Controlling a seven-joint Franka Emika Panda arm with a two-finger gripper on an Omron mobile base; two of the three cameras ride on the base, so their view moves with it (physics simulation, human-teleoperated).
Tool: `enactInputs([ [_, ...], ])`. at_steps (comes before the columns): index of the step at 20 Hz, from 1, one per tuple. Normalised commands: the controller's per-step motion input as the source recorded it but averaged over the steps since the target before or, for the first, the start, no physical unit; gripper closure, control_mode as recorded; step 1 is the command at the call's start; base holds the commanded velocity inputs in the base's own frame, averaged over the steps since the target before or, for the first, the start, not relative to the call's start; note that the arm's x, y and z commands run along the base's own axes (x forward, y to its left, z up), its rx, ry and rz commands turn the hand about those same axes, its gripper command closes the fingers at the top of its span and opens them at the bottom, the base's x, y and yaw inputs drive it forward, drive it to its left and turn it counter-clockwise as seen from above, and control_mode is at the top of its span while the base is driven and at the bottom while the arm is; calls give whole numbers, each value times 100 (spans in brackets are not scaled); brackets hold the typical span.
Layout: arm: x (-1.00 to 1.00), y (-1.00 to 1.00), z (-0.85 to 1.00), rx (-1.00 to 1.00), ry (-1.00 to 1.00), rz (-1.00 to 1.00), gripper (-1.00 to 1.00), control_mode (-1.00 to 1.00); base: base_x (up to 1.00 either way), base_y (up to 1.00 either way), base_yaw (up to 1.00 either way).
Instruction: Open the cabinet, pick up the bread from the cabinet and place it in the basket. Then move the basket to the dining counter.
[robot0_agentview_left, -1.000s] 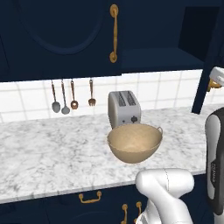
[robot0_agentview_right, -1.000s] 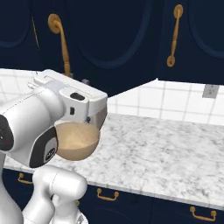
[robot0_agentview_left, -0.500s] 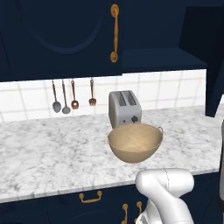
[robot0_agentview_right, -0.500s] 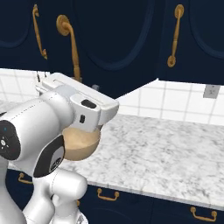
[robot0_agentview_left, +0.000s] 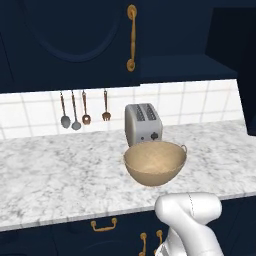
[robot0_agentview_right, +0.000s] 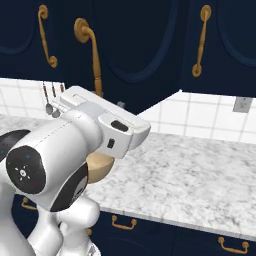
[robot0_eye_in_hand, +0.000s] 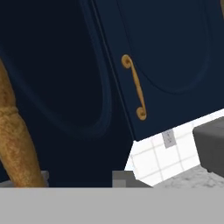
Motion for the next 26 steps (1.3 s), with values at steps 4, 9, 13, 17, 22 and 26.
enactInputs([
  [4, 2, -100, -25, 21, -3, -13, 100, -100, 0, 0, 0],
  [9, 4, -100, -26, 22, -5, -13, 100, -100, 0, 0, 0],
  [13, 11, -100, -31, 22, -12, -15, -100, -100, 0, 0, 0],
  [17, -31, -100, -7, 22, -23, -14, -100, -100, 0, 0, 0],
  [22, -100, -30, -2, 5, -26, -2, -100, -100, 0, 0, 0],
  [26, -100, 10, 7, 6, -28, 10, -100, -100, 0, 0, 0],
])
